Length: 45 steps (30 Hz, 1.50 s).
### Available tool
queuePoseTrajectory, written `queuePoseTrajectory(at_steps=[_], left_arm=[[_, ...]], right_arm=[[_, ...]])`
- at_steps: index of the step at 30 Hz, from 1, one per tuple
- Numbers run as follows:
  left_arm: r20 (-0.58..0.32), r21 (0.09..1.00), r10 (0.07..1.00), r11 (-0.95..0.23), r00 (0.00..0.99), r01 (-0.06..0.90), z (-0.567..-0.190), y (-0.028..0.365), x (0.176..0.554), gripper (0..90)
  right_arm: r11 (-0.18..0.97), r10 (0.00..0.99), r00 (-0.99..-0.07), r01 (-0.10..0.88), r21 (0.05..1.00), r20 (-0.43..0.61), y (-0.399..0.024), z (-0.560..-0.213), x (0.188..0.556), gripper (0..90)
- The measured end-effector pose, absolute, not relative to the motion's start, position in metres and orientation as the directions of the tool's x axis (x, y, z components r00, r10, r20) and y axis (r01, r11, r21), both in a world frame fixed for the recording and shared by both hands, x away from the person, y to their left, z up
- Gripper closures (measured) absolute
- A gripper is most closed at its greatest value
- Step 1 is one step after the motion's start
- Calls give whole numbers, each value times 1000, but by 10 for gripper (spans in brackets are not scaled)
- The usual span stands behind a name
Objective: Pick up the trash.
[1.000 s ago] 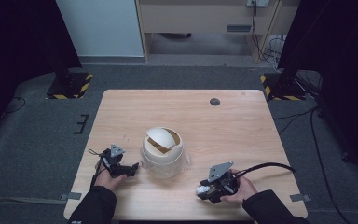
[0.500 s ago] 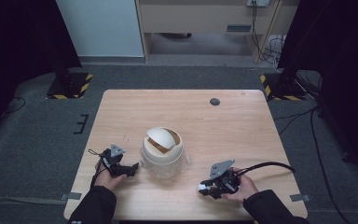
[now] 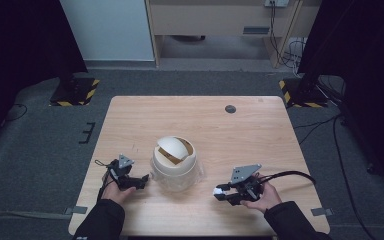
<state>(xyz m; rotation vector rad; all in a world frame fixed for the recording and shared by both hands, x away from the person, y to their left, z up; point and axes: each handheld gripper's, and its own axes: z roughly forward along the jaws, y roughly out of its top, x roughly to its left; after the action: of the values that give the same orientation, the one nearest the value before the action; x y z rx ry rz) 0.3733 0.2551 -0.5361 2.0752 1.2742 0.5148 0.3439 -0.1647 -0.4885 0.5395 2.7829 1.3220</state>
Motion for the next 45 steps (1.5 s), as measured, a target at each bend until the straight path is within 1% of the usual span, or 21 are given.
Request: queuePoseTrajectory(at_steps=[5,7,8,9,11,12,15,21,28,37,45], left_arm=[[-1,696,891,-324,453,640,-536,255,373,0],[-2,696,892,-324,453,640,-536,255,373,0],[-1,697,891,-324,453,640,-536,255,373,0],[-1,697,891,-324,453,640,-536,255,373,0],[-2,697,891,-324,453,640,-536,255,373,0],[-2,697,891,-324,453,640,-536,255,373,0],[-1,696,891,-324,453,640,-536,255,373,0],[-2,697,891,-324,453,640,-536,255,373,0],[-2,697,891,-324,453,640,-536,255,373,0],[-2,697,891,-324,453,640,-536,255,373,0],[-2,696,892,-324,453,640,-536,255,373,0]], right_arm=[[506,344,-929,304,808,134,-172,-472,351,634],[491,352,-927,302,817,131,-174,-470,352,634],[460,366,-921,303,835,133,-177,-463,355,634],[460,366,-921,303,835,133,-177,-463,355,634],[403,380,-914,304,863,144,-181,-455,358,635],[403,380,-914,304,863,144,-181,-455,358,635],[356,401,-905,298,886,144,-186,-447,361,635],[242,449,-880,289,926,157,-198,-428,374,637],[214,465,-874,265,940,141,-199,-417,384,638],[138,472,-873,213,967,125,-196,-385,396,640],[103,485,-865,199,975,126,-198,-374,399,646]])
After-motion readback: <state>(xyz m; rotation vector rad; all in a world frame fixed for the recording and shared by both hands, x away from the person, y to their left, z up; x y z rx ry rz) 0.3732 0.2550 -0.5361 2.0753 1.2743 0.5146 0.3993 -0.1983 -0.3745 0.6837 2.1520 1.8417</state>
